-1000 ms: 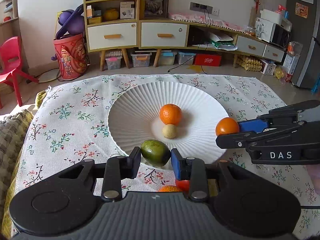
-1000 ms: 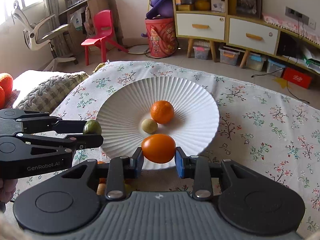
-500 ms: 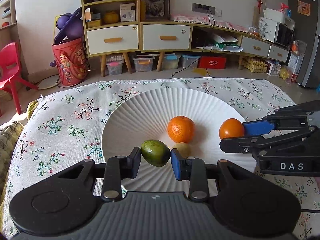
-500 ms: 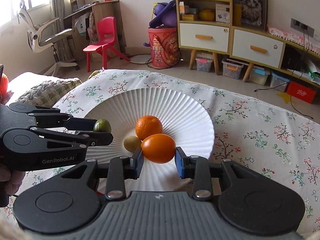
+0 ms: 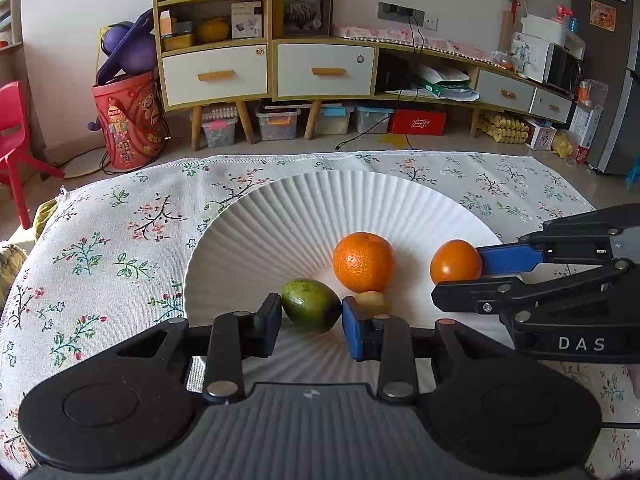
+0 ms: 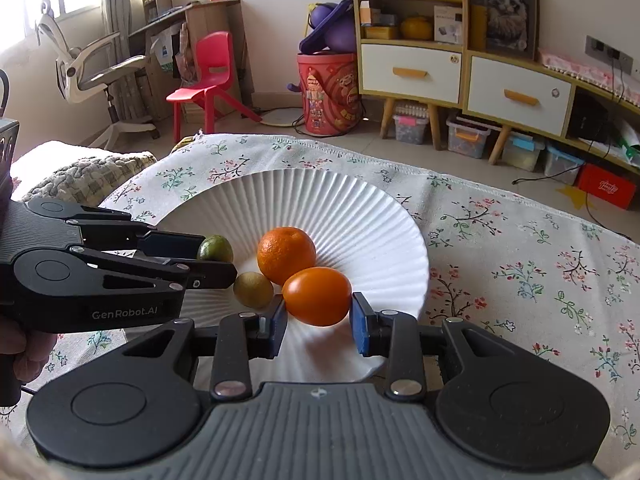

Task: Organize fruits
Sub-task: 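Lower both fruits into the bowl and open both tools, then withdraw both tools from the bowl toward the remaining fruits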

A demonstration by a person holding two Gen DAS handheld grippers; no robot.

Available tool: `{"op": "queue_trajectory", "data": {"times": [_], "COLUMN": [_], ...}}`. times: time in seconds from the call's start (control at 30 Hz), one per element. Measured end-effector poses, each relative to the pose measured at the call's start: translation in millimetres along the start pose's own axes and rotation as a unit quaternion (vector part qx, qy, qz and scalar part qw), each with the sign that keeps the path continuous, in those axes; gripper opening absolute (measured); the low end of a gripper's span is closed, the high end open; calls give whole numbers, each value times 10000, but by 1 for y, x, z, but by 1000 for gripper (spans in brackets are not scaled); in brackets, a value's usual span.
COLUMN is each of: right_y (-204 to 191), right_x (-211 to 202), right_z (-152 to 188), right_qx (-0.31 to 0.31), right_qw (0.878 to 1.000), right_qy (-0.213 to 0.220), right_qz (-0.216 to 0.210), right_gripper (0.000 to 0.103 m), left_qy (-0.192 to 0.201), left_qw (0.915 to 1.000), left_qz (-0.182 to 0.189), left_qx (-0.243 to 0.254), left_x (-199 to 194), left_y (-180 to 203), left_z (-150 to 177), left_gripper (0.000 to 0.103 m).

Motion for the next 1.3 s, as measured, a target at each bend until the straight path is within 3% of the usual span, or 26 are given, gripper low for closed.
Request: {"op": "queue_trajectory", "data": {"times": [0.17,0.3,0.57,0.67,0.97,1.3], "right_y": [0,-1,-3,-4,-6,-13], "right_x": [3,3,-1,-7,-24,-37], "right_z": [-2,-2,-4,-5,-9,-5], "right_qx": [-41,-63,-82,-111,-52,-107], "right_qw": [10000,10000,9999,9999,9999,9998], "right_qy": [-7,-18,-113,-17,91,45], "right_qz": [-27,-18,49,73,125,179], "right_gripper": [31,31,34,45,59,70], "left_qy": [-77,-57,-50,-19,31,57], "left_qw": [9998,9999,9999,9999,9999,9998], "left_qz": [173,101,-2,-31,-131,-187], "left_qx": [47,89,99,124,57,97], "left_x": [1,2,-6,-12,-32,-56], "left_y": [2,4,4,5,5,5], "left_z": [1,2,1,1,7,17], "left_gripper": [18,19,30,36,55,64]}}
Point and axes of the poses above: each gripper's, at about its wrist camera, not at the fingertips, and x roughly the way its jaws point, y to its right, z to its underside, the point moved 2 cm from there along x, roughly the way its jaws point, and after that the axes turned 5 degrees about -x, right-handed, at the moved point
